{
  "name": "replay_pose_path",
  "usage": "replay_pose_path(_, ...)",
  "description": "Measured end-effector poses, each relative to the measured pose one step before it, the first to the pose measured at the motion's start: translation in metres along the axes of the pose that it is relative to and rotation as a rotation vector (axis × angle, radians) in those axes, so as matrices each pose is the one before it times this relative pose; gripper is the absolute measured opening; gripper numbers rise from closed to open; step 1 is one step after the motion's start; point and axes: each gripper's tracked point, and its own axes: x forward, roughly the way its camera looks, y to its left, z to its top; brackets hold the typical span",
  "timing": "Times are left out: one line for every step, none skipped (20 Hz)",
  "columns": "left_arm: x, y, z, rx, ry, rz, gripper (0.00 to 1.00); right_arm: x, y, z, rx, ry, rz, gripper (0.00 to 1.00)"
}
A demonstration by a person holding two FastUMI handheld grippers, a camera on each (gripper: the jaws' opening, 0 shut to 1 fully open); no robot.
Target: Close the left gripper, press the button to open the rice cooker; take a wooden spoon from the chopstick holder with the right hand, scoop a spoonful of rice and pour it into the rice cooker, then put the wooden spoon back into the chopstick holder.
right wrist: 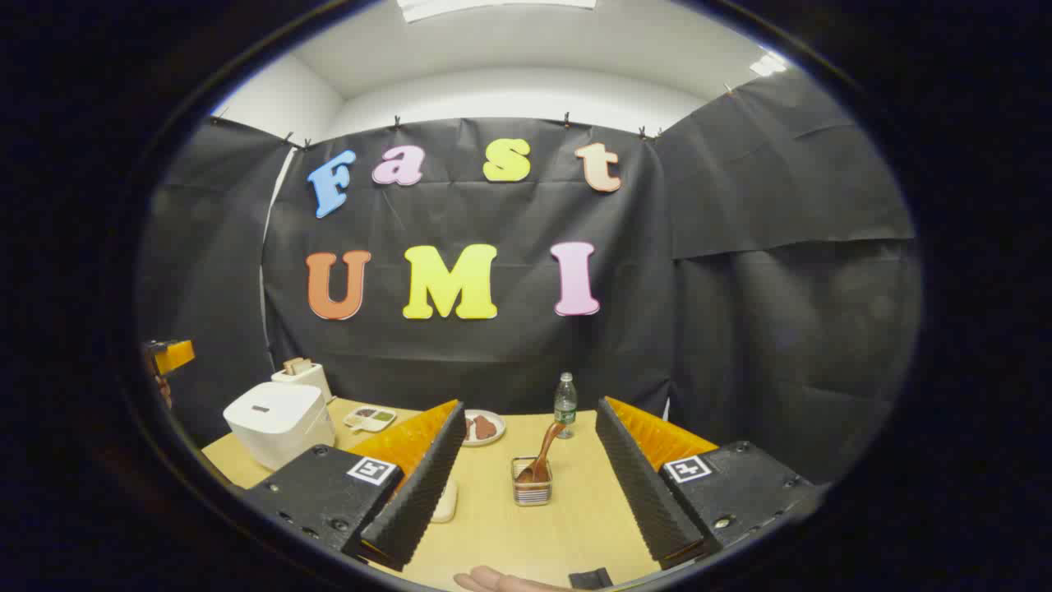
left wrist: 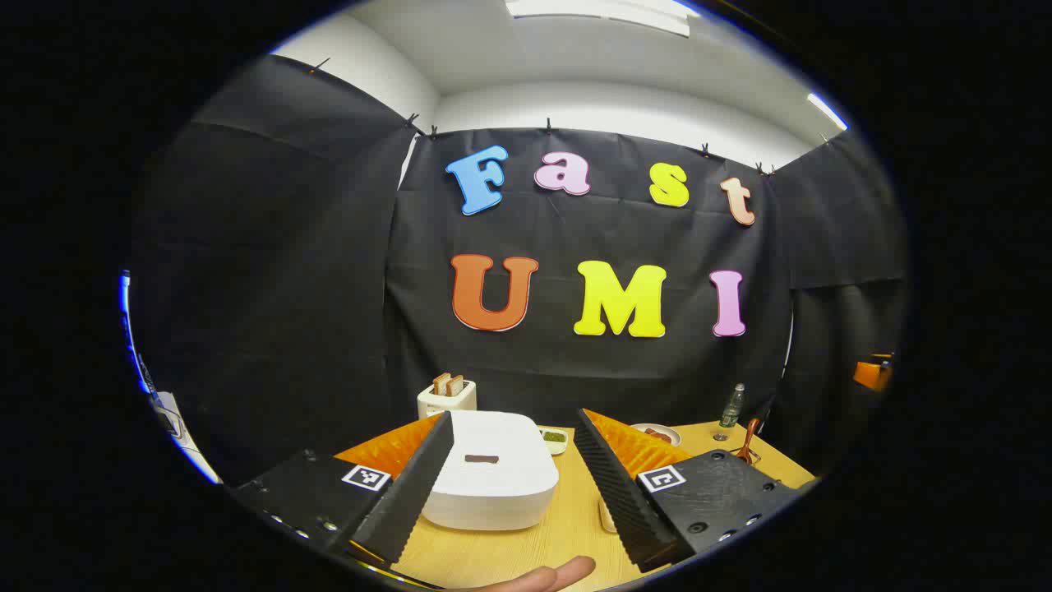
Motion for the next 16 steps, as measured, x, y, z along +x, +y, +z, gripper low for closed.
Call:
replay_pose_path(0.00119, 0.00072, -0.00121, -0.00153, 0.00131, -0.00262, 0.94, 0.00173, -0.00059, -0.00245, 0.00219, 0.00661, -0.00030, 1.00)
replay_pose_path(-0.00019, 0.00104, 0.00038, 0.00313, -0.00199, 0.00087, 0.94, 0.00195, -0.00137, -0.00276, 0.00055, 0.00545, -0.00059, 1.00)
replay_pose_path(0.00042, 0.00130, -0.00026, 0.00676, -0.00387, 0.00198, 0.94, 0.00125, -0.00035, -0.00035, -0.00471, -0.00389, -0.00003, 1.00)
replay_pose_path(0.00034, -0.00047, -0.00121, 0.00837, -0.00274, -0.00022, 0.94, 0.00154, -0.00239, -0.00064, -0.00743, -0.00206, -0.00926, 1.00)
replay_pose_path(0.00034, -0.00024, -0.00159, 0.00587, -0.00134, 0.00036, 0.94, 0.00132, -0.00323, -0.00116, -0.00295, 0.00068, -0.01152, 1.00)
replay_pose_path(0.00074, -0.00060, -0.00023, 0.00378, 0.00133, -0.00201, 0.94, 0.00029, -0.00016, -0.00183, 0.00216, 0.00258, 0.00070, 1.00)
replay_pose_path(-0.00012, -0.00275, -0.00215, 0.00574, 0.00619, -0.00627, 0.94, 0.00035, 0.00169, -0.00156, 0.00387, 0.00688, 0.00870, 1.00)
replay_pose_path(0.00317, -0.00071, -0.00166, 0.00472, 0.00413, -0.00441, 0.94, 0.00026, 0.00130, -0.00251, 0.00519, 0.00675, 0.00778, 1.00)
replay_pose_path(-0.00010, -0.00094, -0.00080, 0.00501, 0.00269, -0.00196, 0.94, 0.00160, 0.00013, -0.00085, 0.00427, 0.00432, 0.00510, 1.00)
replay_pose_path(0.00189, -0.00064, -0.00065, 0.00579, 0.00234, -0.00159, 0.94, 0.00097, -0.00095, -0.00115, 0.00407, 0.00229, 0.00244, 1.00)
replay_pose_path(0.00058, -0.00098, 0.00124, 0.00586, -0.00514, -0.00358, 0.94, -0.00003, -0.00106, -0.00197, 0.00392, 0.00279, 0.00179, 1.00)
replay_pose_path(0.00175, -0.00066, 0.00256, 0.00592, -0.01344, -0.00716, 0.94, 0.00096, -0.00007, -0.00201, 0.00298, 0.00123, 0.00398, 1.00)
replay_pose_path(0.00214, -0.00102, 0.00244, 0.00360, -0.01115, -0.00839, 0.94, 0.00058, -0.00070, 0.00011, 0.00194, -0.00053, 0.00088, 1.00)
replay_pose_path(0.00281, -0.00040, -0.00007, 0.00242, -0.00089, -0.00571, 0.94, 0.00070, -0.00200, -0.00099, 0.00192, -0.00180, -0.00107, 1.00)
replay_pose_path(0.00281, 0.00127, -0.00125, 0.00444, 0.00352, 0.00257, 0.94, 0.00084, -0.00148, 0.00013, 0.00326, -0.00397, 0.00043, 1.00)
replay_pose_path(0.00235, 0.00232, 0.00007, 0.00683, 0.00117, 0.00716, 0.94, 0.00178, -0.00124, -0.00051, 0.00444, -0.00396, -0.00045, 1.00)
